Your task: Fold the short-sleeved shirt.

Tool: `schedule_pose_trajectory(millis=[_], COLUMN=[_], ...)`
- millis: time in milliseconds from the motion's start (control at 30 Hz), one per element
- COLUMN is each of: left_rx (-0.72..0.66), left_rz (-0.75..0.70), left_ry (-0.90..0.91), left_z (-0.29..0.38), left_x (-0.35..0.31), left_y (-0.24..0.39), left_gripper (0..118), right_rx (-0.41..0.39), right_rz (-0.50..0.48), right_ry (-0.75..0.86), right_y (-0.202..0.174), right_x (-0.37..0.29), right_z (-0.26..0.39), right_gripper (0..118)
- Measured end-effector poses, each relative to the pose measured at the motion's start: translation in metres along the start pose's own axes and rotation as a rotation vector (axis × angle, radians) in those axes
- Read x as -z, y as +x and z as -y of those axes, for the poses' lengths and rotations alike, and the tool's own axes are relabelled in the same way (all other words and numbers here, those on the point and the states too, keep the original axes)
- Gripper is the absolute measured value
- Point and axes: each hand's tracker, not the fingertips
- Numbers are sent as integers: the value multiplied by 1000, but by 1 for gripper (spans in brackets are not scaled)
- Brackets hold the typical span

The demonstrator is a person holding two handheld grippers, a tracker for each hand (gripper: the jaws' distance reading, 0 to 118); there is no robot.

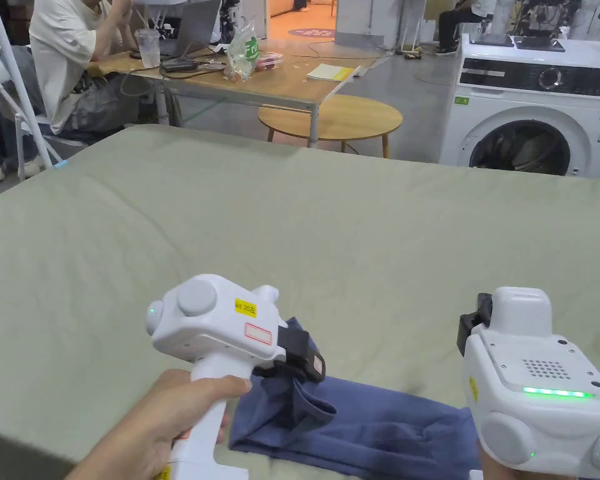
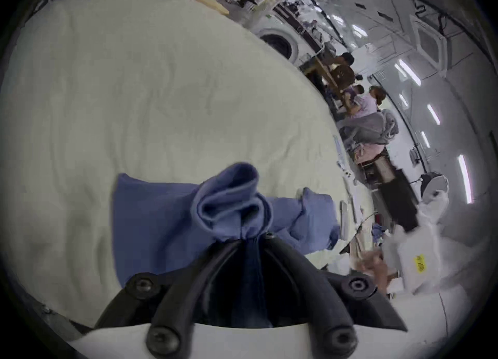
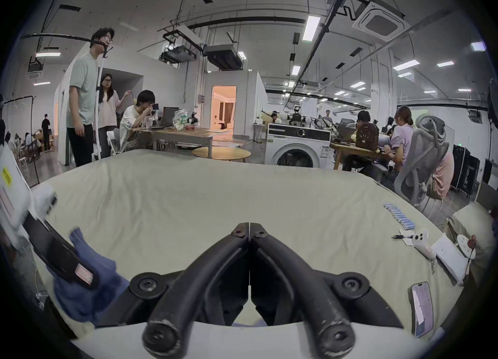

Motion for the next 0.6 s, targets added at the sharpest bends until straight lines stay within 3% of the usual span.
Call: schedule_pose_trajectory(millis=[167, 233, 300, 367, 600], left_rx=[-26, -38, -67, -61, 8], left_rz=[-101, -100, -56, -25, 71], left_ry=[-65, -77, -93, -88, -79], left_z=[6, 9, 11, 14, 12], left_x=[51, 61, 63, 55, 5], left_y=[2, 0, -3, 3, 20], left_gripper=[1, 14, 37, 48, 48], right_rx=[-4, -2, -2, -2, -2], right_rz=[22, 29, 34, 40, 35], right_ry=[-11, -16, -20, -24, -31], right_y=[12, 16, 19, 21, 23], right_x=[-3, -4, -4, -4, -5], right_z=[4, 5, 6, 6, 8], right_gripper=[0, 0, 0, 0, 0])
